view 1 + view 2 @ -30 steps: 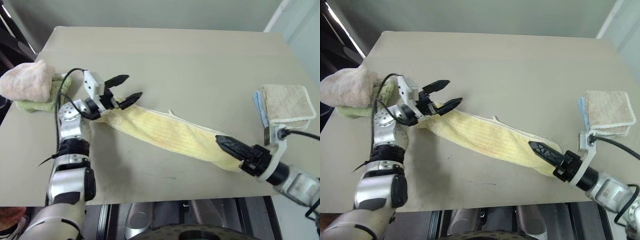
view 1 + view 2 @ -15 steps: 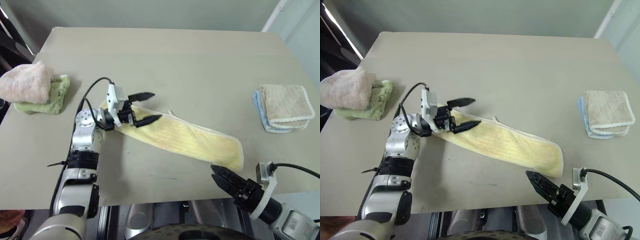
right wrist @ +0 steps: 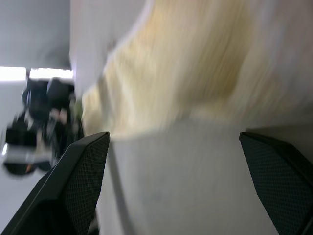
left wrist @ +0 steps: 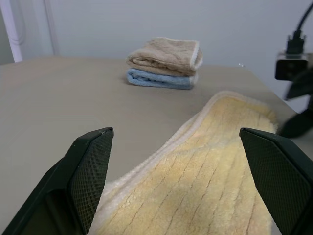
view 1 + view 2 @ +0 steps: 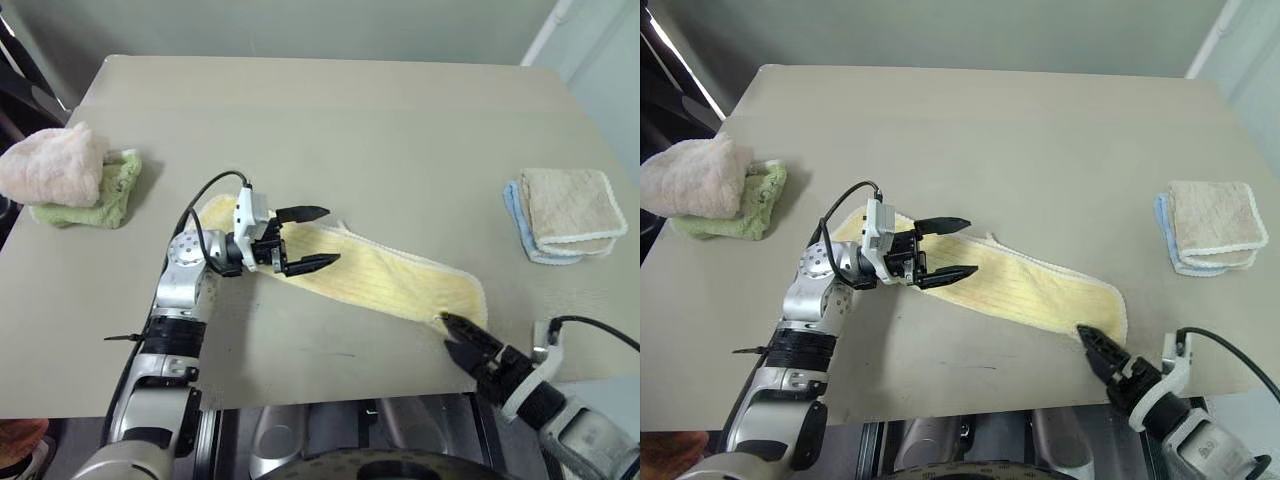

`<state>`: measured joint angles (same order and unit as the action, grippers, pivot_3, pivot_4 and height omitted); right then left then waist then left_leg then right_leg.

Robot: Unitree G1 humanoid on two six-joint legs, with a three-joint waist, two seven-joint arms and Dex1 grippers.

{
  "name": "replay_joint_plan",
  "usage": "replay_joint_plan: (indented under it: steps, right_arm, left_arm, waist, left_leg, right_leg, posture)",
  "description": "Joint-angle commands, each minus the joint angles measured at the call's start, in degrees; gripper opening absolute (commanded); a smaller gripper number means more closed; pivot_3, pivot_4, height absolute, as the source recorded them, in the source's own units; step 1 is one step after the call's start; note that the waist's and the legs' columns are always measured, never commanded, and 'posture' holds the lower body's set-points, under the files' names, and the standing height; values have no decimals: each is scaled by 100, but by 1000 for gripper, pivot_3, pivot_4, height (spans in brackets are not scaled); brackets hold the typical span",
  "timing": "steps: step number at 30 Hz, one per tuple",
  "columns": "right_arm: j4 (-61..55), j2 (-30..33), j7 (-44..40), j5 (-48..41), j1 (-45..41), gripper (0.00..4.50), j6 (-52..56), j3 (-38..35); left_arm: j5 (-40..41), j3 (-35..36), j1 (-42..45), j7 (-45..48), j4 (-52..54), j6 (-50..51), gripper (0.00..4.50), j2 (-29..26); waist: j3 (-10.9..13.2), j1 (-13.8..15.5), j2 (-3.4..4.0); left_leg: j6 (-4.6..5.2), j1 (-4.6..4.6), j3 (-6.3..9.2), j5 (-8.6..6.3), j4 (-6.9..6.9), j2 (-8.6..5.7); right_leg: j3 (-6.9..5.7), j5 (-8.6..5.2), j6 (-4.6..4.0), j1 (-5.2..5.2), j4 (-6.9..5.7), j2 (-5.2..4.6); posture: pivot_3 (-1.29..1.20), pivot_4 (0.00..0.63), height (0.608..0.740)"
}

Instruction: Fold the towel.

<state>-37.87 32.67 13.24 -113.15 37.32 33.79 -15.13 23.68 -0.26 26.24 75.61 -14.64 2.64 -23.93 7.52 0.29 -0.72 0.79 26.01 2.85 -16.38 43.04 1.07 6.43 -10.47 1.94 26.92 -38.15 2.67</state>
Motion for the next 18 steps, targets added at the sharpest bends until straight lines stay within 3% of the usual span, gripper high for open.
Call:
replay_joint_plan:
  steps: [1,8,11,18]
  right_arm:
    - [11,-143,184,15,-183,4500,-116,-306]
    - [46,-211,230,15,-322,4500,59,-311]
    - [53,-209,233,15,-399,3926,99,-291]
    - [20,-105,-267,15,-71,1512,391,-497]
  left_arm:
    - [87,-2,-28,-66,258,62,4471,-30]
    - [73,5,19,-126,200,48,4471,-39]
    - [7,12,72,-121,60,-68,4500,-45]
    - [-56,24,90,-57,-227,-319,4500,-77]
  waist:
    - [1,0,1]
    - [0,14,5]
    - [1,14,5]
    - [2,27,6]
  left_leg:
    - [3,2,1,1,-2,0]
    - [12,3,-7,-25,-25,4]
    - [15,1,-12,-36,-24,5]
    - [19,0,-13,-37,-24,5]
  right_leg:
    - [0,1,-1,3,0,0]
    - [-1,5,-5,15,1,0]
    - [0,9,1,14,6,0]
    - [0,-1,1,11,11,-1]
  posture:
    - [0,150,703]
    - [0,150,703]
    - [0,150,703]
    - [0,150,703]
